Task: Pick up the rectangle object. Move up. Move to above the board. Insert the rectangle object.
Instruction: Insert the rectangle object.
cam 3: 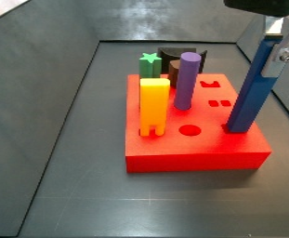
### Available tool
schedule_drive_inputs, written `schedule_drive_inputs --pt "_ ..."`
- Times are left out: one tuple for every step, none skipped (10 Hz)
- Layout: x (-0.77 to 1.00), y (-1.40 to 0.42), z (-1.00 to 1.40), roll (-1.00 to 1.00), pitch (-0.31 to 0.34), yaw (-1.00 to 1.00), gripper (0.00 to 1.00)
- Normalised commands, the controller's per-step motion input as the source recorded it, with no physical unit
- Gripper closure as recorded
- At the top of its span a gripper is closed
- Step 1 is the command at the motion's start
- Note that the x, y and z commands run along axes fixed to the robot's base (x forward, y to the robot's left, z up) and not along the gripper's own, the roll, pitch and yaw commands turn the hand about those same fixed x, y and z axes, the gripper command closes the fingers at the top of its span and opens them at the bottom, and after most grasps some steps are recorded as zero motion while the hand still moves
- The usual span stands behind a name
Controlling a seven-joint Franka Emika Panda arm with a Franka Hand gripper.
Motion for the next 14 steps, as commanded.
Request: schedule_drive_inputs --pt "-0.06 -0.06 -0.16 0.15 0.016 0.17 1.0" --pt "-0.07 -0.14 -0.15 0.15 0.007 0.17 1.0" --pt "-0.06 -0.16 -0.14 0.15 0.004 0.16 1.0" --pt "-0.12 -0.13 -0.07 0.08 0.0 0.0 1.0" --pt "-0.07 -0.07 -0.08 0.08 0.02 0.0 1.0" --pt "-0.05 0.0 -0.09 0.08 0.05 0.0 1.0" --pt "-0.07 0.0 -0.09 0.1 0.061 0.0 1.0" --pt "-0.05 0.0 -0.09 0.1 0.066 0.0 1.0" --pt "-0.06 0.0 -0.06 0.1 0.069 0.0 1.0" --pt "-0.06 0.0 -0.04 0.12 0.077 0.0 1.0" --pt "-0.04 0.0 -0.02 0.13 0.083 0.0 1.0" --pt "-0.01 0.0 -0.01 0.15 0.09 0.0 1.0" --pt "0.0 0.0 0.0 0.16 0.107 0.0 1.0" --pt "0.0 -0.02 -0.02 0.17 0.121 0.0 1.0"
